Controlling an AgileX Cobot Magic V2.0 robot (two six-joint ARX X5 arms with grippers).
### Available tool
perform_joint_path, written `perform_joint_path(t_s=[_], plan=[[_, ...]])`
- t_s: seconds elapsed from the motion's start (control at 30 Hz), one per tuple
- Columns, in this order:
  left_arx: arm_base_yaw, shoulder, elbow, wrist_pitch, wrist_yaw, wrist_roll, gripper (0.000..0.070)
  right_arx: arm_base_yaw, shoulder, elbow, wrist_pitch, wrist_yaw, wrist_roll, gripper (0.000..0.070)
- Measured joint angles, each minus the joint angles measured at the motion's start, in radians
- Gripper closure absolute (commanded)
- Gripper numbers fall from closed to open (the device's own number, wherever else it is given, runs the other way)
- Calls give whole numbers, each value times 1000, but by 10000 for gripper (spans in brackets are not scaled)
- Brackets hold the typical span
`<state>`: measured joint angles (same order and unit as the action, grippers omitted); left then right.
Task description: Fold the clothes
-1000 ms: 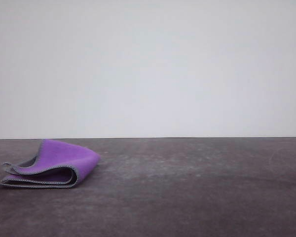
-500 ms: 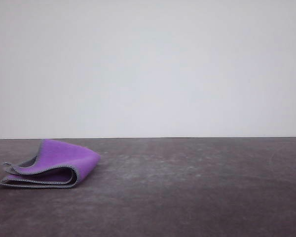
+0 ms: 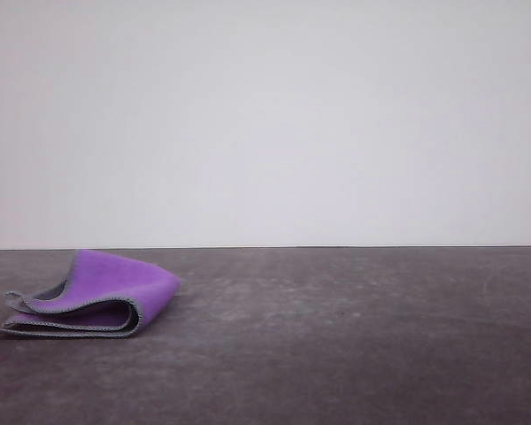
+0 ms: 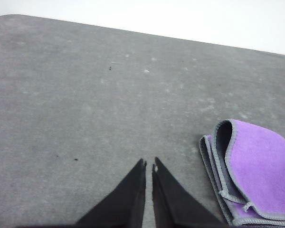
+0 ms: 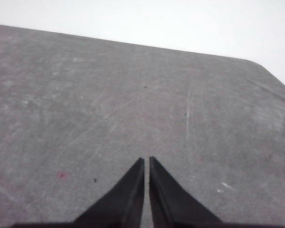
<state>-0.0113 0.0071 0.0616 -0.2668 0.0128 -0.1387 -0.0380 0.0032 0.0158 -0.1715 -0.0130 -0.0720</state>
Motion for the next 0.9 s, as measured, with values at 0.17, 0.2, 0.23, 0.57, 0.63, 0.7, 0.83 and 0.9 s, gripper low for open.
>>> perform_joint_path(t_s=[0.17,0.2,0.23,0.57,0.63,0.7,0.83,0.9], plan=[[0,0,0,0,0,0,684,0,0,0,0,2,25,684],[0,0,0,0,0,0,684,0,0,0,0,2,25,684],[0,0,0,0,0,0,685,0,0,0,1,2,25,684],[0,0,0,0,0,0,685,0,0,0,5,7,26,684],[0,0,0,0,0,0,685,0,0,0,5,7,27,684],[0,0,0,0,0,0,684,0,0,0,5,7,27,684],[0,0,0,0,0,0,685,0,0,0,5,7,27,684],[0,0,0,0,0,0,684,0,0,0,5,7,27,684]])
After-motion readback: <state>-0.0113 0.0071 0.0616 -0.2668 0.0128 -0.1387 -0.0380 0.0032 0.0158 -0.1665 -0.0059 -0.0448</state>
